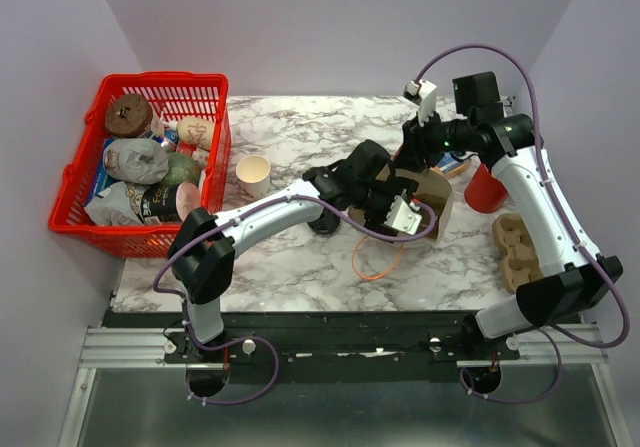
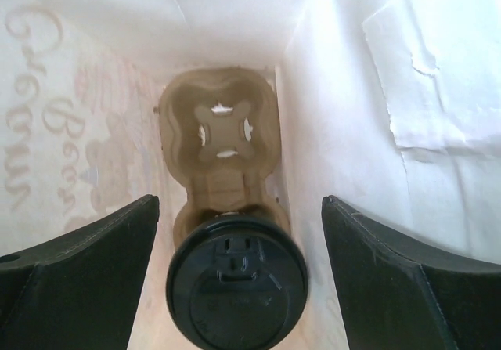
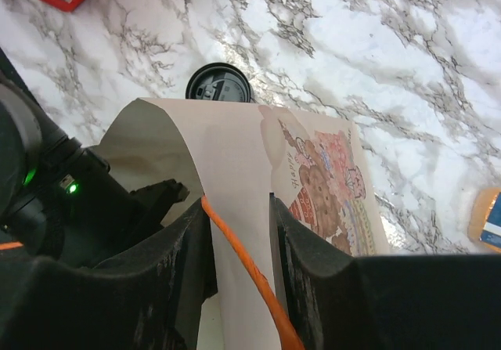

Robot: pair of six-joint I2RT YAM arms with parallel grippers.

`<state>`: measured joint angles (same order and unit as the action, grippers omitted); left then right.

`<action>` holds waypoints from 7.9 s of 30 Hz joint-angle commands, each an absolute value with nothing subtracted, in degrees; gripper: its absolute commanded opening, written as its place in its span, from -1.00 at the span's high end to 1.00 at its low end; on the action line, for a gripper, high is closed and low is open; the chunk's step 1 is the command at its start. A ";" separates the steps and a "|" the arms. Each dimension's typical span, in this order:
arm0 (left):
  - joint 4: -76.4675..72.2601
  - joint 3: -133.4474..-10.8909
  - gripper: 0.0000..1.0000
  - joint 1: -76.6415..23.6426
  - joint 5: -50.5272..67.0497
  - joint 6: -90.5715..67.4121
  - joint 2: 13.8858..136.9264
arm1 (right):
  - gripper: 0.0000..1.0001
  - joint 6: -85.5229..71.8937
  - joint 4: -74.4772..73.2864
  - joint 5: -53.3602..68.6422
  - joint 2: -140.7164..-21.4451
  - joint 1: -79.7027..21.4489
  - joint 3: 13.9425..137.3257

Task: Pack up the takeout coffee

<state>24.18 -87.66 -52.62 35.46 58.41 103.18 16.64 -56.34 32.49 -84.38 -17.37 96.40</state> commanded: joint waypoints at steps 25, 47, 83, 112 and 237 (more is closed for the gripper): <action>-7.37 -84.64 -0.86 -53.61 41.49 41.58 91.67 | 0.99 21.53 -58.53 34.10 -92.37 -12.31 103.36; -5.01 -80.69 -0.92 -43.95 30.50 27.78 78.05 | -0.68 21.97 -61.26 31.64 -97.56 -4.49 117.33; 4.39 -71.72 -0.94 -40.52 27.42 15.12 69.17 | -0.18 29.87 -63.00 23.03 -86.57 16.70 97.20; 7.65 -74.79 -0.94 -40.08 27.42 16.43 71.54 | 0.14 47.37 -68.38 17.84 -92.37 16.52 94.83; 17.40 -98.70 -0.97 -24.96 5.28 4.48 87.01 | -0.99 -2.72 -40.43 14.60 -73.21 16.35 104.85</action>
